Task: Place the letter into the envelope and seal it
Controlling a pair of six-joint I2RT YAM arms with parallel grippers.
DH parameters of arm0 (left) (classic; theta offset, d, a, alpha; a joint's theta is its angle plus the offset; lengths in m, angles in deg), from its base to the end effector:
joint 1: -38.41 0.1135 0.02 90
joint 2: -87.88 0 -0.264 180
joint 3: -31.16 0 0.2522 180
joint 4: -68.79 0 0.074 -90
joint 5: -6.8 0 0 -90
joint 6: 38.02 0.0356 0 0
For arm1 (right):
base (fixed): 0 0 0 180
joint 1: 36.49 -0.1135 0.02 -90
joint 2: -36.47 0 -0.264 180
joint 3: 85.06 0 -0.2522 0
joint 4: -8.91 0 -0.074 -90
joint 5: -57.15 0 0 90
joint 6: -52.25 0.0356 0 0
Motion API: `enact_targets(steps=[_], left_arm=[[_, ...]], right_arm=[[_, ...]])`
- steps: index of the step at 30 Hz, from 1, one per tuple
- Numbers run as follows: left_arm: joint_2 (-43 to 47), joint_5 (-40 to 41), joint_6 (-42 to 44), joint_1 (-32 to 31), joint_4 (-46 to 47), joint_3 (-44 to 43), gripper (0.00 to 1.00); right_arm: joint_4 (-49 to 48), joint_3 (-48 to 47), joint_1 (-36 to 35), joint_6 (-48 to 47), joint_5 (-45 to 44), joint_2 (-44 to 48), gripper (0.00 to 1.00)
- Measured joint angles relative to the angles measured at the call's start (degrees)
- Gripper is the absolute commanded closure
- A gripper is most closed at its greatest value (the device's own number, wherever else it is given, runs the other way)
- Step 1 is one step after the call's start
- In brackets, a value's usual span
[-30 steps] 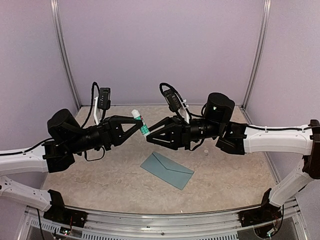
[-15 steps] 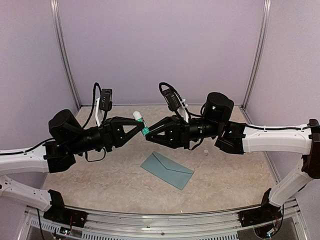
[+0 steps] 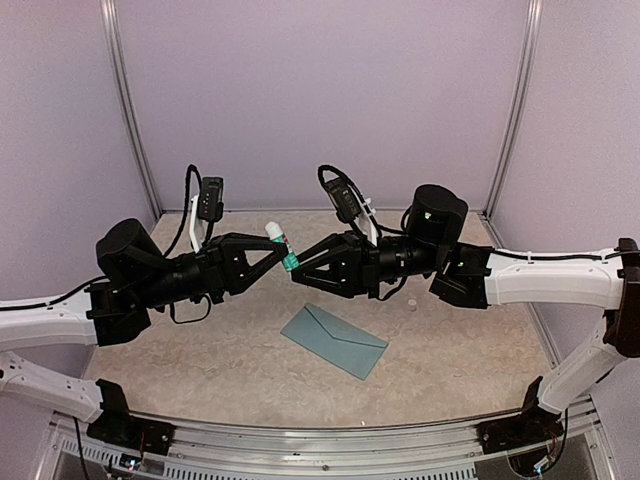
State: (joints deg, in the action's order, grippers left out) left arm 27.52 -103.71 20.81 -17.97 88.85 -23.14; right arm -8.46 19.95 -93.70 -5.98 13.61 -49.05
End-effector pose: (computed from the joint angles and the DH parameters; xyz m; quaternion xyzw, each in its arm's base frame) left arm 0.1249 -0.2104 0.3423 0.2691 0.5606 -0.6156 0.4841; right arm 0.1652 0.3041 0.3423 -0.4221 0.5299 0.6684 0.3069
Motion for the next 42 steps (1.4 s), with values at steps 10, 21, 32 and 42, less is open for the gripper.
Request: enact_targets(steps=[10, 21, 32, 42], left_arm=[[0.13, 0.50, -0.02, 0.00, 0.00, 0.00, 1.00], [0.42, 0.50, -0.04, 0.00, 0.00, 0.00, 1.00], [0.42, 2.60, 0.87, -0.02, -0.96, 0.00, 1.00], [-1.01, 16.06, 1.70, -0.70, -6.32, -2.08, 1.00]], right_arm=[[0.04, 0.13, 0.00, -0.44, 0.07, 0.00, 0.66], [0.48, 0.33, 0.00, -0.92, -0.20, 0.00, 0.81], [2.64, 0.96, -0.07, -2.03, -4.90, 1.01, 0.93], [22.95, -6.56, -4.48, -12.57, -30.99, 2.08, 0.93]])
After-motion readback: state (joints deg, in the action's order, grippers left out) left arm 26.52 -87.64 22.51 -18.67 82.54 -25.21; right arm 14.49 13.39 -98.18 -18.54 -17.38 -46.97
